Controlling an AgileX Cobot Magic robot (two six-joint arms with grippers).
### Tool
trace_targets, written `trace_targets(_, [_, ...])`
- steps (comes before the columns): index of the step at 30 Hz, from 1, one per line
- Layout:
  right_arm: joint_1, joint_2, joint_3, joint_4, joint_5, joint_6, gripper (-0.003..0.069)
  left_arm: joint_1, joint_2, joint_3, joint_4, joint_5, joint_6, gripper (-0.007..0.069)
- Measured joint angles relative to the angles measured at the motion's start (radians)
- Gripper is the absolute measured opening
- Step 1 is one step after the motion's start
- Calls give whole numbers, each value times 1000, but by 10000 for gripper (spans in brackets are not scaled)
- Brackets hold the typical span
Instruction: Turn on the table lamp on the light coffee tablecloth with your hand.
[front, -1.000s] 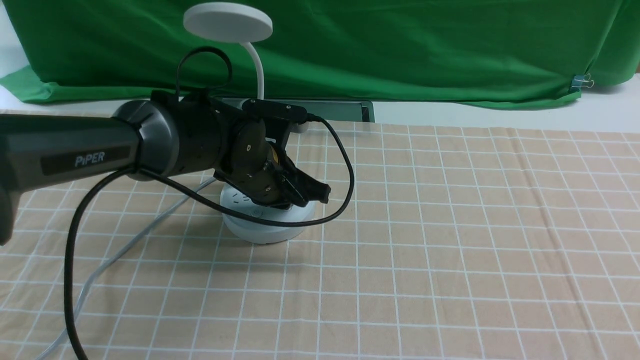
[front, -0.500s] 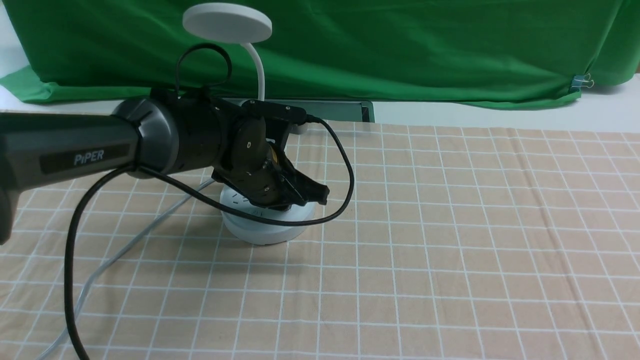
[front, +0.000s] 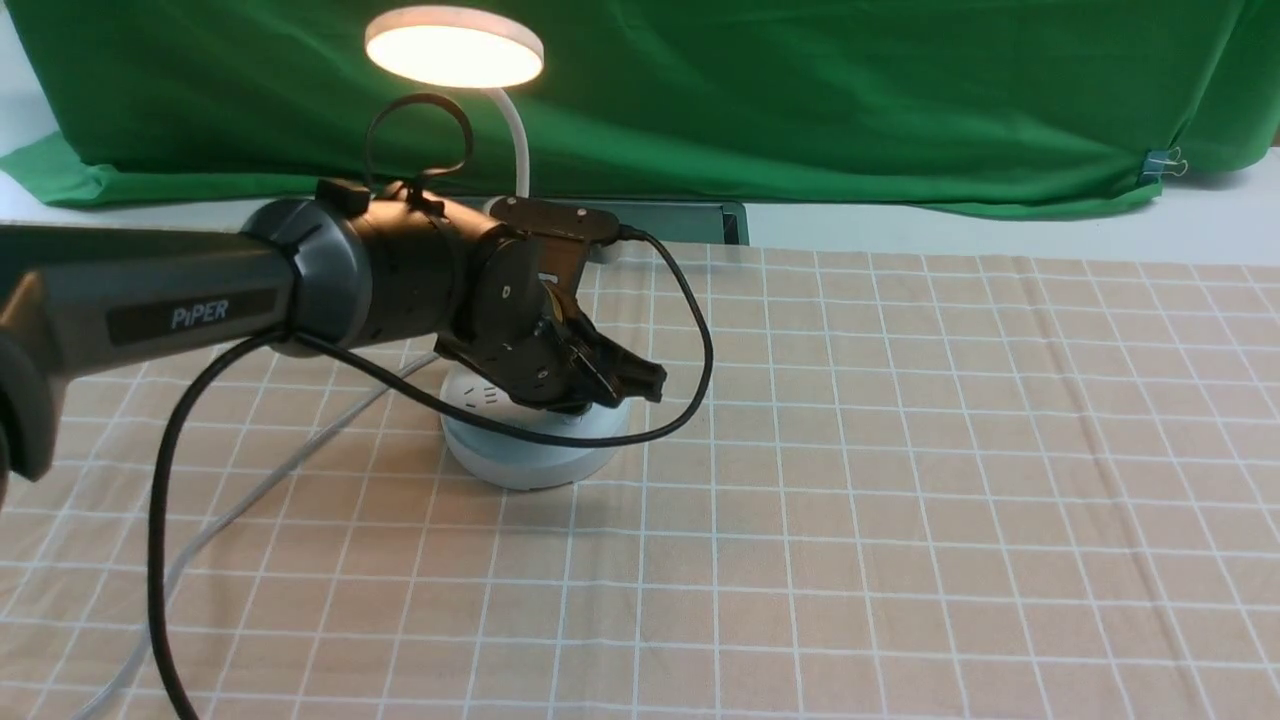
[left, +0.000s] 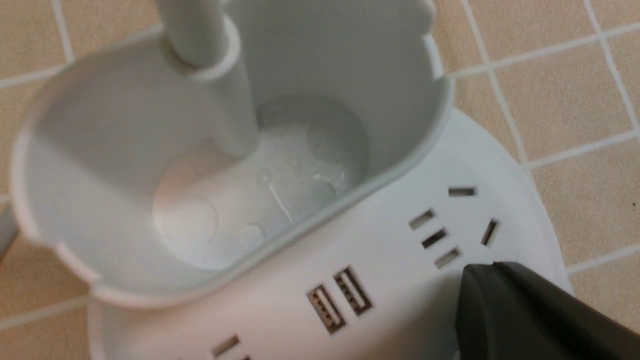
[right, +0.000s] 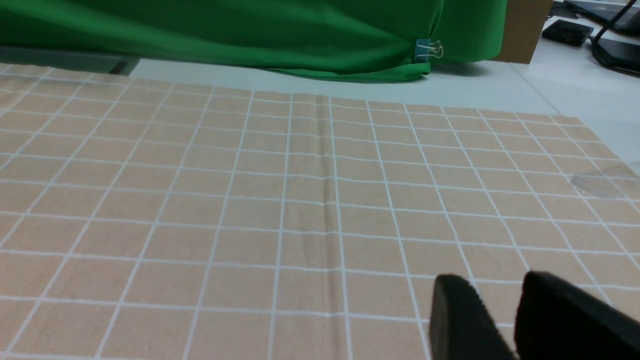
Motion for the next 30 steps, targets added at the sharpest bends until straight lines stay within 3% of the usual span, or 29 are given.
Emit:
trace_targets(11, [0, 0, 0, 0, 0, 0, 239, 0, -245, 22, -22, 60, 14, 0])
trace_targets(18, [0, 0, 0, 0, -1, 0, 239, -5, -328, 56, -201, 163, 180, 0])
trace_targets(23, [0, 0, 0, 0, 0, 0, 239, -47, -375, 217, -304, 112, 229, 0])
trace_targets(30, [0, 0, 0, 0, 0, 0, 239, -175, -533, 471, -316, -44, 250, 0])
